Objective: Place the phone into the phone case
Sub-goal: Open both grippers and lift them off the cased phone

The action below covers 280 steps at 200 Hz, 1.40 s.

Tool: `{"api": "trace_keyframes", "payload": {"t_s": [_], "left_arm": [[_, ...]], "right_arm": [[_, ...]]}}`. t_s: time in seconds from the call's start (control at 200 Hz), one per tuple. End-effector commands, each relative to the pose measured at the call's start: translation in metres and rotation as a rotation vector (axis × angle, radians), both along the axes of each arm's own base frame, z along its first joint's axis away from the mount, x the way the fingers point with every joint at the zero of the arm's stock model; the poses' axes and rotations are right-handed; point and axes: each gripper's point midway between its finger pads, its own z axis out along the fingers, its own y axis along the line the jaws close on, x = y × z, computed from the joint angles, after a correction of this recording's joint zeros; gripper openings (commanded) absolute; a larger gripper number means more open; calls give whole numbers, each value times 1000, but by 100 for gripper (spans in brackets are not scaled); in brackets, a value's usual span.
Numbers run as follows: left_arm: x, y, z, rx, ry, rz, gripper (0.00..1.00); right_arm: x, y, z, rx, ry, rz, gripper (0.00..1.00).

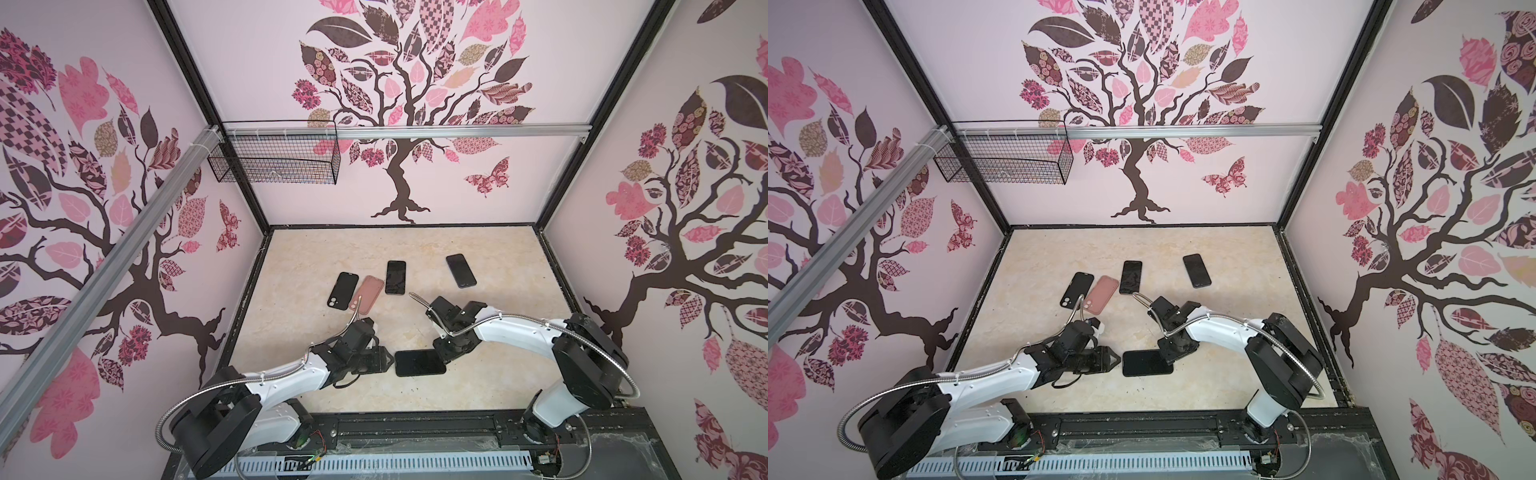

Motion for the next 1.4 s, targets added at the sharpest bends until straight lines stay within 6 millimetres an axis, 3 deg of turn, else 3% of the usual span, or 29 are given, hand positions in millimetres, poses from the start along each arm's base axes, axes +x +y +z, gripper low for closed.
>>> {"api": "trace_keyframes", "payload": {"t_s": [0.0, 0.115, 0.365, 0.405, 0.425, 0.44, 0.49, 0.545, 0.655, 0.81, 0.96, 1.105, 1.395], "left_arm": [[-3, 20, 1, 58, -25, 32, 65], [1, 38, 17, 71, -92, 88, 80], [-2, 83, 42, 111, -124, 218, 82], [-3, 86, 47, 106, -136, 229, 83], [-3, 88, 49, 105, -140, 236, 84], [-4, 89, 51, 99, -145, 241, 85], [-4, 89, 57, 74, -157, 252, 89], [-5, 87, 62, 46, -170, 252, 97], [-7, 92, 68, 38, -180, 281, 97], [-8, 109, 76, 57, -203, 354, 97], [-9, 129, 83, 81, -224, 461, 97], [-9, 143, 87, 110, -234, 525, 97], [-9, 147, 90, 103, -250, 548, 97]], "right_arm": [[8, 13, 29, 48, -67, 127, 65], [12, 28, 40, 106, -133, 255, 73], [4, 46, 46, 216, -260, 597, 80], [5, 48, 48, 225, -278, 612, 85], [8, 49, 49, 223, -294, 607, 98], [12, 50, 50, 221, -311, 593, 99], [22, 53, 54, 222, -354, 557, 100], [17, 61, 57, 264, -337, 602, 100], [10, 70, 56, 307, -317, 663, 100], [-1, 74, 38, 287, -264, 751, 100], [-9, 87, 38, 307, -289, 805, 100], [-17, 86, 26, 273, -255, 856, 100], [-22, 86, 7, 218, -200, 911, 100]]}}
